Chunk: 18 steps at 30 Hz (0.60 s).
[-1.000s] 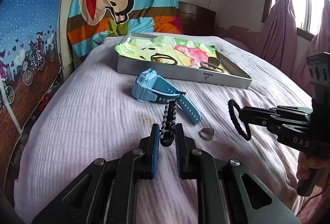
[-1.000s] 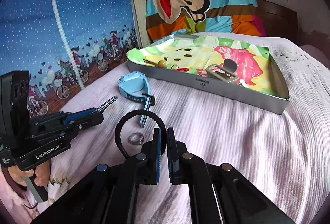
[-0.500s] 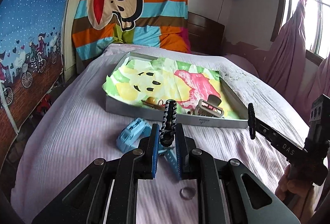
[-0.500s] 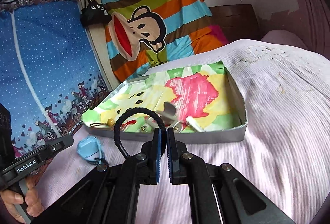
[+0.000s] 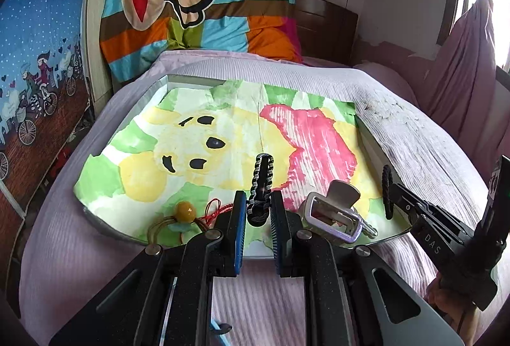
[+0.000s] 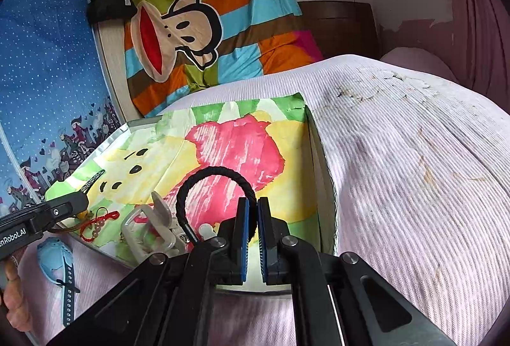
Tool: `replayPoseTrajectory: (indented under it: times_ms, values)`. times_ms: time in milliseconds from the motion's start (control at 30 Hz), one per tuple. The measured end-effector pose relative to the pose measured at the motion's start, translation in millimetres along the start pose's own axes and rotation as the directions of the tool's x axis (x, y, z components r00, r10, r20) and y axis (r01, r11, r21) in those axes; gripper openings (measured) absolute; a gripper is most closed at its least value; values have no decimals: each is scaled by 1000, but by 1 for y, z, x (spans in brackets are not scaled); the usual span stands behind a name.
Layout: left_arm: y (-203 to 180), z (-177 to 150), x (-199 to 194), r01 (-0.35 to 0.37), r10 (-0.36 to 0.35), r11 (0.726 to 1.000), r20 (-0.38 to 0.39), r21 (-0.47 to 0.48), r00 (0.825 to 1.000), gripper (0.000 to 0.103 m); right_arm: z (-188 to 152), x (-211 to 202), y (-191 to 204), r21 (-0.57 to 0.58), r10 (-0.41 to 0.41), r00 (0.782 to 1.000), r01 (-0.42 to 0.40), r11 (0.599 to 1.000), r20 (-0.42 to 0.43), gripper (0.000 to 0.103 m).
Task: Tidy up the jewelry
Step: 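Carry the hair tie and beaded bracelet into the silver tray, then open both tools to drop the items in the tray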
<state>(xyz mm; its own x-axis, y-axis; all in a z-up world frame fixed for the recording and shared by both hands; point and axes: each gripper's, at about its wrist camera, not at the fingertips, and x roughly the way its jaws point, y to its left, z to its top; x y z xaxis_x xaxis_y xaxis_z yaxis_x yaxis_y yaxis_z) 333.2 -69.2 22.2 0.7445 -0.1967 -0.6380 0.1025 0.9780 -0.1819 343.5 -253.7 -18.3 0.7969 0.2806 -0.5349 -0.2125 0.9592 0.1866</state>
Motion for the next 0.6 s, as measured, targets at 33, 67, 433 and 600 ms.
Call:
replayPoseTrajectory:
  times_ms: [33, 67, 433, 600]
  values:
    - [-1, 1, 5, -6, 6, 1000, -12, 7, 1000, 12, 0, 3, -1, 0, 2, 1000, -2, 1000, -6, 6]
    - [-1, 1, 10, -10, 11, 1000, -28, 12, 1000, 12, -1, 5, 0, -2, 3, 1000, -3, 1000, -12, 6]
    - [-2, -11, 41, -68, 73, 995, -79, 66, 994, 12, -4, 16, 4, -22, 2, 999, -3, 1000, -48, 8]
    - [-2, -11, 38, -70, 73, 997, -71, 45, 995, 12, -4, 11, 4, -9, 26, 999, -26, 1000, -25, 18]
